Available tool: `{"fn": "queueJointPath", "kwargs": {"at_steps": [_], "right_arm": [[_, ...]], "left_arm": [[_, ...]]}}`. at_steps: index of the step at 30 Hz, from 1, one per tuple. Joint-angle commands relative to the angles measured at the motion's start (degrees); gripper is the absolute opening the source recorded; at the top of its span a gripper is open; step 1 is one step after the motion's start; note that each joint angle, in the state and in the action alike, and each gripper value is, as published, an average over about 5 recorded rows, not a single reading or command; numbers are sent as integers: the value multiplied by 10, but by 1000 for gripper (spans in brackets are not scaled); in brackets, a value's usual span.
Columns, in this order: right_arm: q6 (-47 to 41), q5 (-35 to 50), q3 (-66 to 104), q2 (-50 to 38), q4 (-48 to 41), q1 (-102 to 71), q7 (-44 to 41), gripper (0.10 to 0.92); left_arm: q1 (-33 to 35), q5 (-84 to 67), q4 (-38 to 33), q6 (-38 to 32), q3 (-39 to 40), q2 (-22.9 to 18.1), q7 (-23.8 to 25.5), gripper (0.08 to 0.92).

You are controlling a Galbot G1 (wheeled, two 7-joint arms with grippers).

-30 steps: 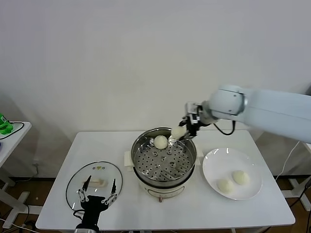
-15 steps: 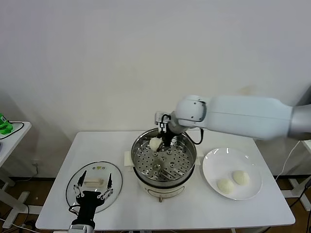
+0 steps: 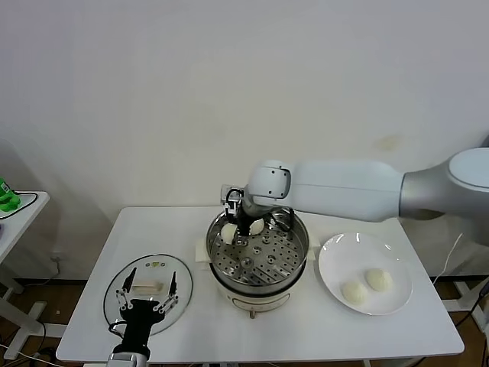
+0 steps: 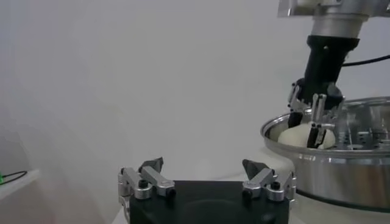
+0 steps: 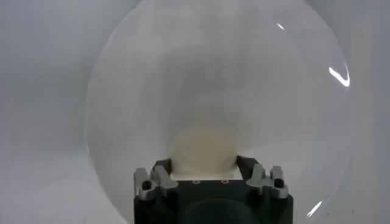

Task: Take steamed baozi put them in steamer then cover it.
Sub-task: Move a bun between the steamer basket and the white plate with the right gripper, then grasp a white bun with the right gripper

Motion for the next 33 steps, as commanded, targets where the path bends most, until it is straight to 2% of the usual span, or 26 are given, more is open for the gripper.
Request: {"fn": "queueJointPath", "kwargs": {"at_steps": [1, 9, 17, 21, 28, 33], "right_arm": [[-4, -14, -4, 21, -20, -11, -5, 550], [-5, -19, -5, 20, -16, -14, -9, 572], [-8, -21, -4, 5, 5, -2, -10, 773], [-11, -21, -5, -22, 34, 19, -9, 817], [-7, -36, -13, -137, 125, 101, -20, 823], [21, -104, -36, -249, 168, 162, -68, 823]], "left_arm": [[-1, 0, 1, 0, 0, 0, 0, 823], [0, 1, 0, -1, 3, -2, 0, 823], [3, 3, 0, -1, 5, -5, 0, 823], [3, 3, -1, 0, 6, -6, 0, 823], [2, 2, 5, 0, 10, -3, 0, 823], [2, 1, 12, 0, 14, 5, 1, 823]]}}
